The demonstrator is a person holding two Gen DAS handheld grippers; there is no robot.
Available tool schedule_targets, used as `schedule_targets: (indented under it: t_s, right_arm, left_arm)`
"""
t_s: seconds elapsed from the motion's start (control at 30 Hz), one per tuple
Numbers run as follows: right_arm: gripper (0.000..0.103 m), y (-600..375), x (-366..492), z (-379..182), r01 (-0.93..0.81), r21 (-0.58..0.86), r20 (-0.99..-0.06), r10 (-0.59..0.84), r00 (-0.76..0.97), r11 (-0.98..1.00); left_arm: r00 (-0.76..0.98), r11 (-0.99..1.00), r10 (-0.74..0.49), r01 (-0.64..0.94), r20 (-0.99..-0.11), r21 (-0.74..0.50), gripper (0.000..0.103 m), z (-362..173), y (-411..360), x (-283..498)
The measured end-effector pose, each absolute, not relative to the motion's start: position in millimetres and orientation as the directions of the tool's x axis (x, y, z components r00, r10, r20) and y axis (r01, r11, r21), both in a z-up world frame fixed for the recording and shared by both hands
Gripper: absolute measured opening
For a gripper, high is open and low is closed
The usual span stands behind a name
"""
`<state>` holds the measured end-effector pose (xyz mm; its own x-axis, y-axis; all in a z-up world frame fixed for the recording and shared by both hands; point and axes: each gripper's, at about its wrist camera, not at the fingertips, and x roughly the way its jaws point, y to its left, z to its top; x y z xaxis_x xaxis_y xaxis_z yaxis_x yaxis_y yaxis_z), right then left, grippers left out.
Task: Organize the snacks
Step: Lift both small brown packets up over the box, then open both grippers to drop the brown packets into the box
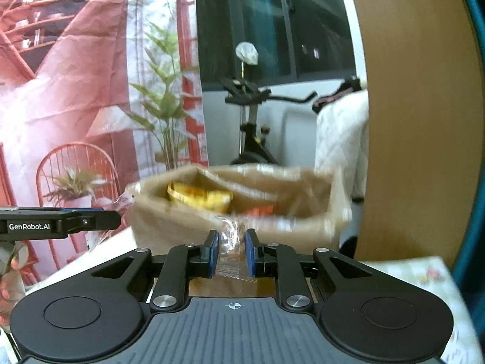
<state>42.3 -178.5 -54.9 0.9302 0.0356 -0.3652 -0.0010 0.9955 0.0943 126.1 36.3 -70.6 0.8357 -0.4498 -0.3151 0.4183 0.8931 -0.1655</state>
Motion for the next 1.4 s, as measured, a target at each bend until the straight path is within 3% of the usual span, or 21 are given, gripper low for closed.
schedule_targets:
  t_s: [0.17, 0.4, 0.5, 0.57, 0.7, 0.77, 0.87, 1.17, 1.4]
  right_arm:
    - [0.017, -190, 86, -32, 0.017, 0.068, -0.359, 0.008, 0.933, 0.998]
    - [0.017, -217, 145, -48, 0.097, 0.084, -0.445, -0.05, 0.894, 0.992]
    - [0.021, -220, 157, -60, 0.111, 0.075, -0.474, -0.063, 0.878, 0.991]
    - [0.031, -219, 162, -65, 0.122, 0.067, -0.484, -0.074, 0.872, 0.99]
    - [0.042, -218, 158, -70, 0.128, 0.068, -0.487, -0.079, 0.87, 0.989]
    - [0.05, -217, 153, -70, 0.134, 0.07, -0.485, -0.083, 0.871, 0.989]
    - [0.052, -215, 142, -65, 0.13, 0.078, -0.479, -0.077, 0.874, 0.989]
    - [0.055, -199, 102, -46, 0.105, 0.082, -0.446, -0.057, 0.893, 0.991]
    - [0.057, -184, 62, -43, 0.076, 0.095, -0.427, -0.028, 0.904, 0.993]
  left_arm:
    - [0.841, 0.894, -0.447, 0.431, -0.306, -0.121, 0.042, -55, 16, 168]
    - [0.831, 0.902, -0.426, 0.419, -0.359, -0.101, 0.043, -64, -4, 217]
    - [0.835, 0.912, -0.4, 0.405, -0.379, -0.07, 0.046, -69, -10, 226]
    - [0.831, 0.911, -0.401, 0.407, -0.386, -0.069, 0.054, -72, -7, 227]
    - [0.833, 0.922, -0.376, 0.379, -0.406, -0.075, 0.072, -74, 0, 224]
    - [0.833, 0.924, -0.372, 0.373, -0.41, -0.08, 0.073, -72, 4, 220]
    - [0.828, 0.918, -0.389, 0.385, -0.403, -0.095, 0.076, -66, 10, 208]
    - [0.836, 0.913, -0.399, 0.401, -0.377, -0.076, 0.077, -51, 21, 165]
    - [0.825, 0.916, -0.397, 0.385, -0.403, -0.113, 0.083, -61, 34, 129]
